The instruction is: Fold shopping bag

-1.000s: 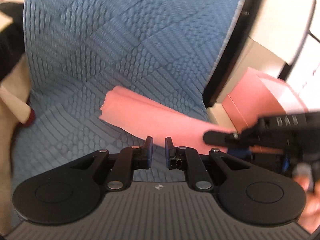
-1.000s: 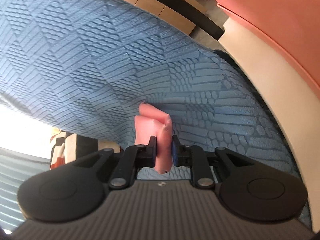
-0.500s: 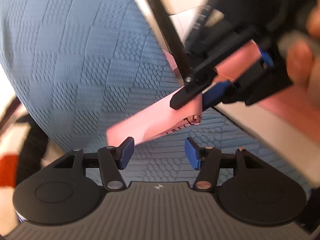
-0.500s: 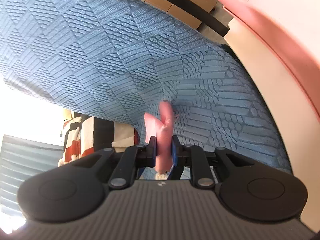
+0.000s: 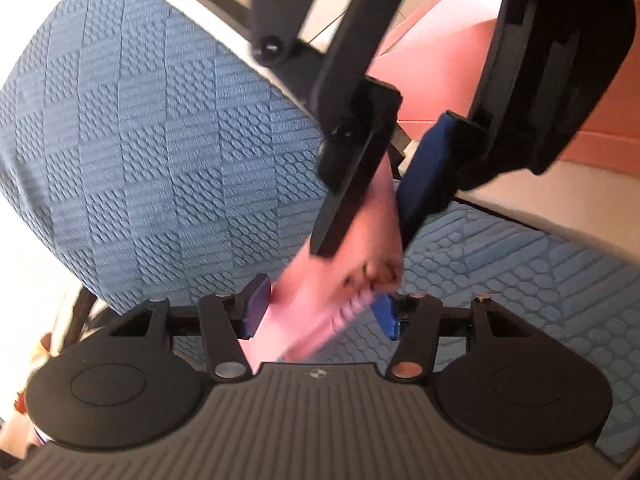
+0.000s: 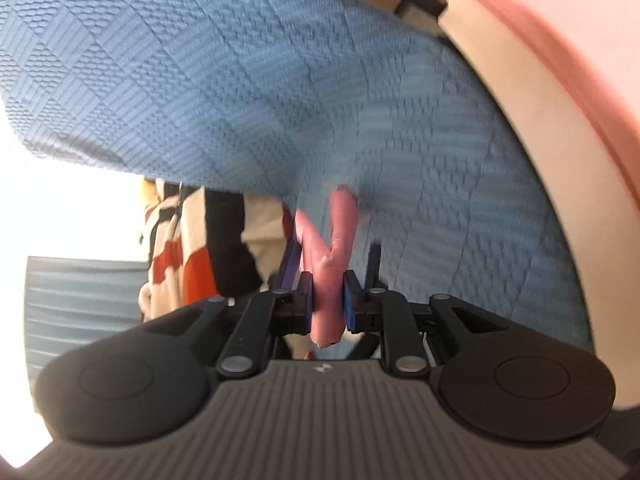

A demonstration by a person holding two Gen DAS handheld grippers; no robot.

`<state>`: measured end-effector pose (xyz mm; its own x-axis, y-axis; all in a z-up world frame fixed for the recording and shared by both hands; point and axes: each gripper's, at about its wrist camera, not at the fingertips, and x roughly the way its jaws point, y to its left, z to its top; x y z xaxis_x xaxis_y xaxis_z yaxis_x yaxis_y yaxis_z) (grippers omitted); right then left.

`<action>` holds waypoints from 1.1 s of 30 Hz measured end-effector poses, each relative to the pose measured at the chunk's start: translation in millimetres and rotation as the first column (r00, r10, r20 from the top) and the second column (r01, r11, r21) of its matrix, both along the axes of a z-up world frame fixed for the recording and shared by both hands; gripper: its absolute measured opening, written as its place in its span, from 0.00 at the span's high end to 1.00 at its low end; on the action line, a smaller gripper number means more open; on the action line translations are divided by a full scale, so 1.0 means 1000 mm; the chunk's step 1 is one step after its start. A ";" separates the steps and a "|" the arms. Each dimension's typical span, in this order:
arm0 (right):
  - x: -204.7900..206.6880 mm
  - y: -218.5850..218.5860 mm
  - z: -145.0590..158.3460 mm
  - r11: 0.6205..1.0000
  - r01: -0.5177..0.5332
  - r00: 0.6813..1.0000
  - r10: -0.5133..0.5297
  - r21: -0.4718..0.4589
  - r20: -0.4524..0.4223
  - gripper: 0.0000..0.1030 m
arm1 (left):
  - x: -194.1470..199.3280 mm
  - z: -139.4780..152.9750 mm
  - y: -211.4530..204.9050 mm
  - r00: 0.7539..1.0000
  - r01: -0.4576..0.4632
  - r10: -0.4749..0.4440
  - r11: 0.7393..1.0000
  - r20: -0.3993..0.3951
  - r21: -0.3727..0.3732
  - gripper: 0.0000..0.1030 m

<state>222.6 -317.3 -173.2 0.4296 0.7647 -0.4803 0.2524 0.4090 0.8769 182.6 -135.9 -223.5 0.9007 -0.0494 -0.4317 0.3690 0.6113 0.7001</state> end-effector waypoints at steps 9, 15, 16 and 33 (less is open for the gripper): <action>-0.002 -0.009 0.006 1.000 0.020 1.000 -0.020 0.014 0.005 0.82 | -0.001 0.005 0.009 0.999 0.027 -0.027 1.000 -0.020 0.002 0.81; 0.001 -0.010 0.008 0.998 0.029 1.000 -0.030 0.059 0.010 0.81 | -0.005 0.024 0.022 0.997 0.007 -0.011 0.998 -0.070 -0.058 0.86; 0.002 -0.009 0.010 0.997 0.030 0.999 -0.031 0.065 0.015 0.80 | -0.007 0.027 0.023 0.997 0.004 -0.009 0.998 -0.082 -0.070 0.86; 0.013 0.015 0.036 0.995 -0.082 0.966 0.066 0.056 0.250 0.58 | -0.008 0.087 0.091 0.897 -0.264 0.004 0.807 -0.442 -0.528 0.89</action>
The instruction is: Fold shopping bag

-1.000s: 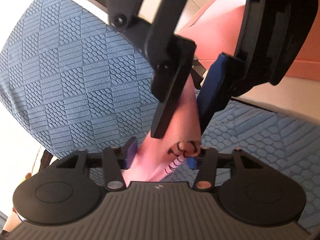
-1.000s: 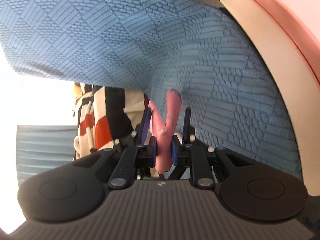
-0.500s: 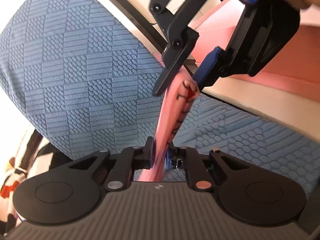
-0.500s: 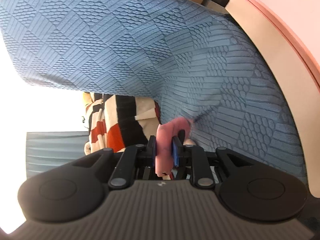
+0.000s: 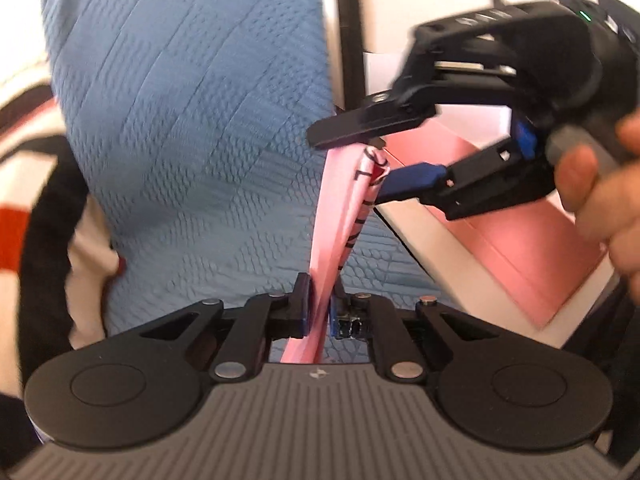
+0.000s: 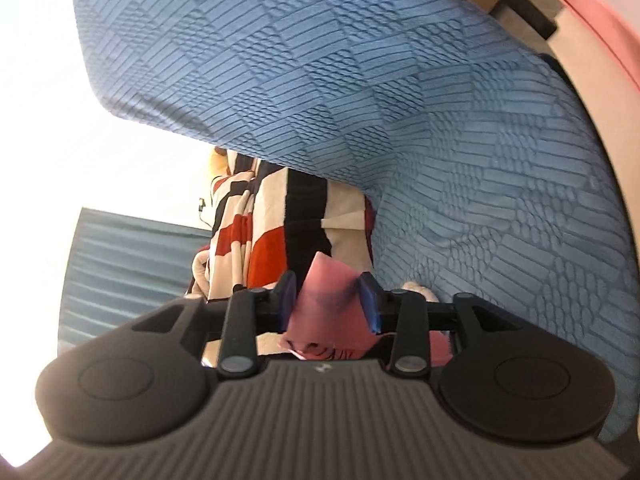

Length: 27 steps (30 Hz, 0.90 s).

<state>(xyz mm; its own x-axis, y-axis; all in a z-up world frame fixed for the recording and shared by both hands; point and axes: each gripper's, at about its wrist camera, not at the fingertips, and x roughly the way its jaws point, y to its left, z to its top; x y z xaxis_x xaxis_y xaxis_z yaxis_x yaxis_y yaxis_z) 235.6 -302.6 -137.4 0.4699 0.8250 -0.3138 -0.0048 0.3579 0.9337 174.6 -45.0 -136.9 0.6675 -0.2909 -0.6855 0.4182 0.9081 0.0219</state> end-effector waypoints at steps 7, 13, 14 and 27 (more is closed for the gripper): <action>0.005 0.004 0.000 0.995 0.044 0.994 -0.034 -0.091 0.107 0.21 | 0.023 -0.010 0.022 0.998 -0.061 0.056 0.989 -0.038 -0.134 0.89; 0.007 0.022 0.018 0.982 -0.005 0.953 0.062 -0.189 0.296 0.20 | 0.043 -0.016 0.034 0.996 -0.079 0.070 0.978 -0.054 -0.192 0.89; 0.009 0.027 0.018 0.976 -0.008 0.949 0.077 -0.219 0.306 0.20 | 0.044 -0.017 0.036 0.996 -0.081 0.070 0.976 -0.058 -0.202 0.89; 0.043 0.073 -0.013 0.945 -0.072 0.943 0.169 -0.318 0.288 0.21 | 0.046 -0.028 0.037 0.996 -0.082 0.070 0.969 -0.057 -0.234 0.89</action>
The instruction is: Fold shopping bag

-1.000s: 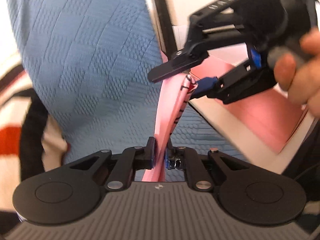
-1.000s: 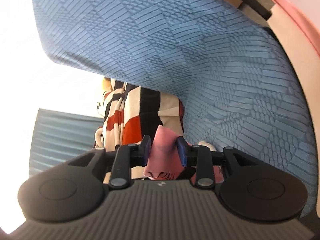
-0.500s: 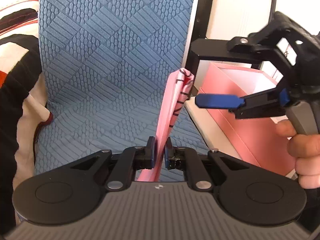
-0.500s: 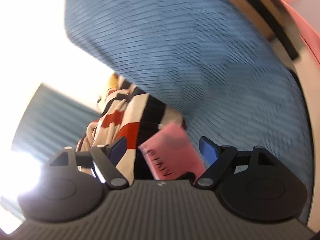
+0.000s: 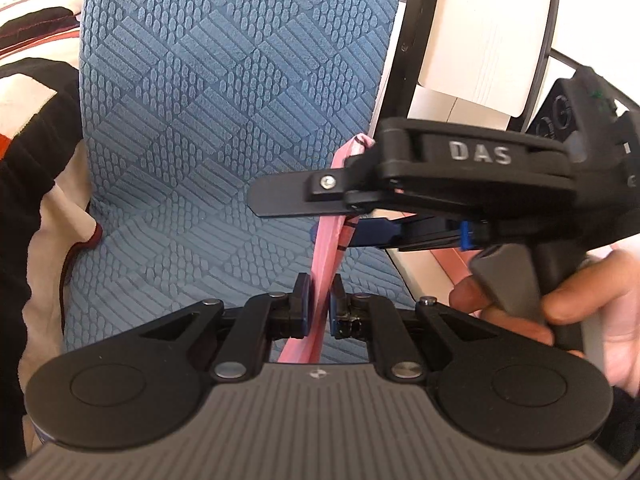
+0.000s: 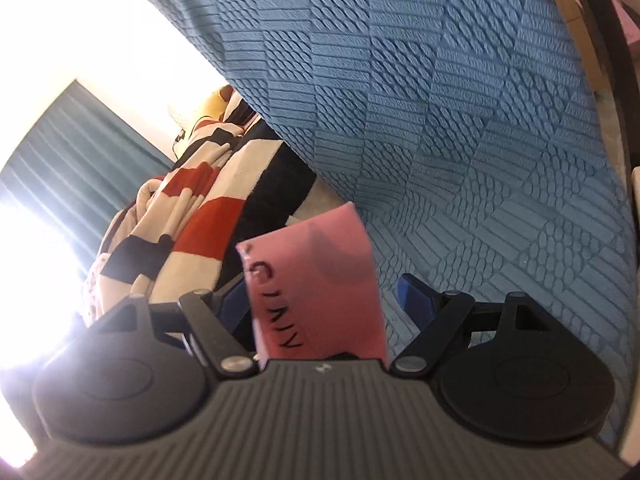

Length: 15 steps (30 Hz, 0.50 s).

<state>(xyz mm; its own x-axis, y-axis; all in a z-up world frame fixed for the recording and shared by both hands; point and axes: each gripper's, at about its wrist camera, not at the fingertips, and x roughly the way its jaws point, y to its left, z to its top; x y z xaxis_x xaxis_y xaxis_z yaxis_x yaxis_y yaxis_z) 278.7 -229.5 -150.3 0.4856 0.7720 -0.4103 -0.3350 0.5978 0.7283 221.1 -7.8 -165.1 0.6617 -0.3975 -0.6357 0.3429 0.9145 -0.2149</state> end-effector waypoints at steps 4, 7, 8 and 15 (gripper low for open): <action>0.004 0.000 -0.007 0.997 -0.003 1.000 0.004 0.080 -0.020 0.36 | 0.003 -0.001 0.005 1.000 -0.018 0.018 1.000 -0.003 -0.004 0.89; 0.004 0.001 -0.003 0.997 0.006 1.000 -0.004 0.073 -0.015 0.43 | 0.004 -0.002 0.006 1.000 -0.024 0.024 1.000 0.007 0.001 0.87; 0.004 0.001 -0.003 0.998 0.008 1.000 -0.007 0.069 -0.016 0.47 | 0.004 -0.002 0.005 1.000 -0.025 0.025 1.000 0.016 0.007 0.85; 0.005 -0.006 -0.006 0.993 0.032 0.996 -0.022 0.118 -0.091 0.55 | -0.005 0.000 -0.015 0.992 -0.012 -0.006 0.990 0.125 0.137 0.79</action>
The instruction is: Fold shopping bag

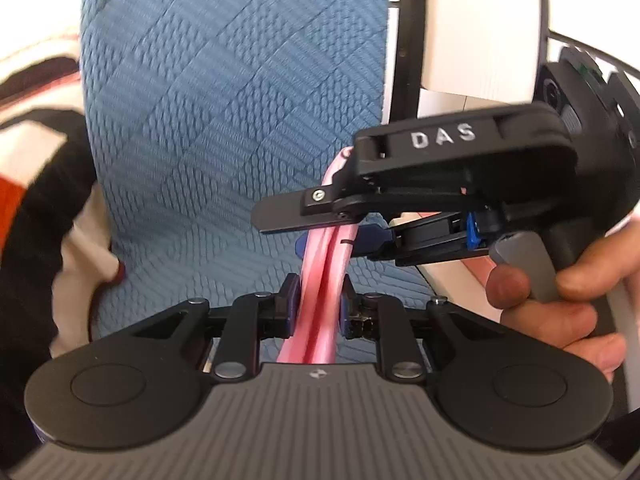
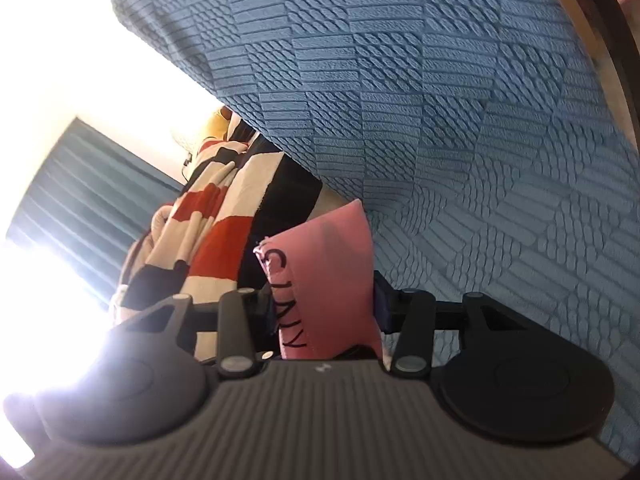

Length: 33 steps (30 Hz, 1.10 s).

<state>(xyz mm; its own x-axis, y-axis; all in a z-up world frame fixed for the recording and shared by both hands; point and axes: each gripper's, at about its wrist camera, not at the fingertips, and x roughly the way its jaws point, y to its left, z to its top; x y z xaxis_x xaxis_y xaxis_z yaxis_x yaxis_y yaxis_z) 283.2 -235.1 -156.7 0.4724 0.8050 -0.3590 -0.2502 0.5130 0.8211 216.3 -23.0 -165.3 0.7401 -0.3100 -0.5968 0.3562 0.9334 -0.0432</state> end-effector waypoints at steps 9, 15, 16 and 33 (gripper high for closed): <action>-0.008 -0.006 -0.001 0.998 -0.028 0.998 0.032 0.062 -0.063 0.55 | -0.007 0.008 0.003 1.000 -0.017 0.018 0.999 0.010 -0.051 0.78; -0.016 0.006 0.002 0.994 -0.090 0.991 0.095 0.058 -0.089 0.54 | -0.026 0.014 0.015 0.991 -0.123 0.115 0.986 -0.068 -0.116 0.80; -0.018 0.010 0.003 0.993 -0.106 0.990 0.110 0.052 -0.089 0.54 | -0.029 0.015 0.021 0.986 -0.151 0.139 0.977 -0.095 -0.147 0.81; -0.034 0.009 0.019 0.999 0.043 0.999 -0.043 -0.001 -0.006 0.28 | -0.038 -0.005 0.071 0.928 -0.346 0.291 0.906 -0.233 -0.245 0.89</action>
<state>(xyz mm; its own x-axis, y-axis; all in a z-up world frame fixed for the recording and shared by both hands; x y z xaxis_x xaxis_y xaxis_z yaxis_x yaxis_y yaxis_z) 248.9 -225.6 -138.0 0.5043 0.7835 -0.3631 -0.2228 0.5243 0.8219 177.8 48.4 -169.9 0.7103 -0.2494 -0.6583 0.0020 0.9359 -0.3523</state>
